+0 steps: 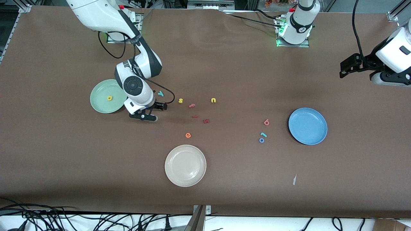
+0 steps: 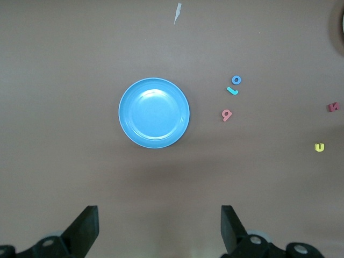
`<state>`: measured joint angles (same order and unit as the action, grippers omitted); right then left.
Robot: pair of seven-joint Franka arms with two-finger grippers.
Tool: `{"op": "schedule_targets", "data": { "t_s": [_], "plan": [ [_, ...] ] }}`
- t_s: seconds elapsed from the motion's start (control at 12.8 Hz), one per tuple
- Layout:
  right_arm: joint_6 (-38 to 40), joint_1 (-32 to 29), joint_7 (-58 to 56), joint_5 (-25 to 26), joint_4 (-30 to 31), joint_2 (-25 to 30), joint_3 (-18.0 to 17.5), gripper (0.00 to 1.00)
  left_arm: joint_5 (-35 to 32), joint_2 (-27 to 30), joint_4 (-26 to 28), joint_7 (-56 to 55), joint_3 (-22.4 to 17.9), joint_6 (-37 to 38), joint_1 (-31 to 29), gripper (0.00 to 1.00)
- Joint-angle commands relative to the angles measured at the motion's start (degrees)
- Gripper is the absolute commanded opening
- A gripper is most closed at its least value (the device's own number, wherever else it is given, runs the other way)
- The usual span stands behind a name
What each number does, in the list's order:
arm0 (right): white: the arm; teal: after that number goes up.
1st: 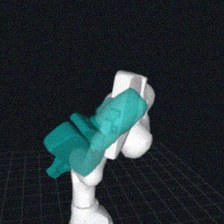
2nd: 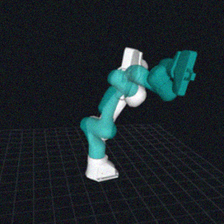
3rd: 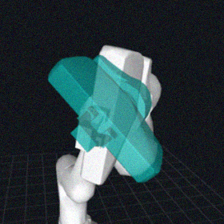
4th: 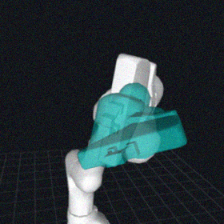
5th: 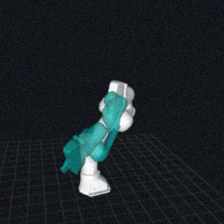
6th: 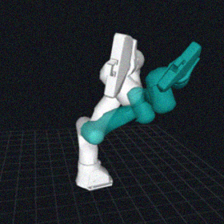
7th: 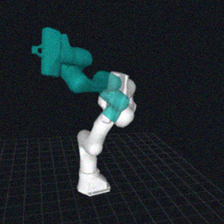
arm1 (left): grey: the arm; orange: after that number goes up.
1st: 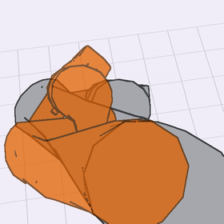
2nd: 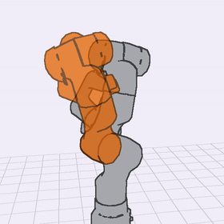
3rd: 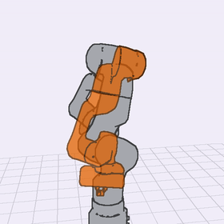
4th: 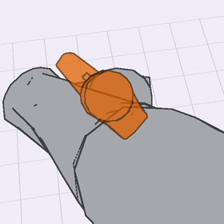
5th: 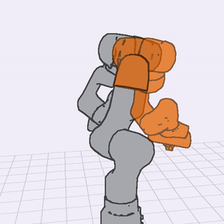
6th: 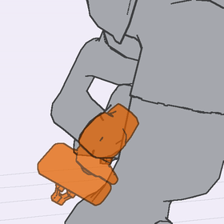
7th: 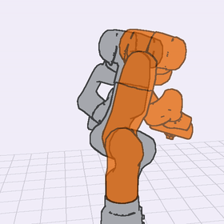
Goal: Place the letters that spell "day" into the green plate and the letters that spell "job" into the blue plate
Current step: 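Grasp the green letter p with the right gripper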
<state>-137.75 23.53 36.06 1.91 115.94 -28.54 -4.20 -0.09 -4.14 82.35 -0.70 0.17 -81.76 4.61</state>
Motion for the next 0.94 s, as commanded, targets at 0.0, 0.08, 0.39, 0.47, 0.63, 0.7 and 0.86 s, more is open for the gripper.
{"op": "schedule_targets", "data": {
  "t_s": [0.0,0.08,0.39,0.47,0.63,0.7,0.86],
  "plan": [
    [-0.42,0.2,0.42,-1.29,-1.15,-0.9,-0.55,0.91,-1.14,0.19,-0.53,-0.35,0.09,0.11,0.23,1.0],
    [-0.51,0.38,0.42,-1.29,-1.07,-1.08,-0.55,0.91,-1.14,0.19,-0.53,-0.35,0.09,0.2,0.23,1.0],
    [0.37,0.38,0.07,-1.29,-0.54,-0.38,-0.55,0.88,-1.14,0.19,-0.53,-0.35,0.09,0.2,0.23,1.0],
    [0.37,0.38,0.32,-1.29,-0.54,-0.38,-0.55,0.85,-1.14,0.19,-0.53,-0.35,0.09,0.2,0.23,1.0],
    [0.46,0.38,0.24,-1.29,-0.28,-0.38,-0.55,0.84,-1.05,0.19,-0.53,-0.44,0.09,0.2,0.23,1.0],
    [0.55,0.38,-0.02,-1.29,0.42,-0.29,-0.37,0.84,-1.05,0.19,-0.53,-0.44,0.09,0.2,0.23,1.0],
    [0.46,0.38,0.24,-1.29,0.34,-0.38,-0.46,0.81,-1.05,0.19,-0.53,-0.62,0.27,0.2,0.32,1.0]
  ]
}}
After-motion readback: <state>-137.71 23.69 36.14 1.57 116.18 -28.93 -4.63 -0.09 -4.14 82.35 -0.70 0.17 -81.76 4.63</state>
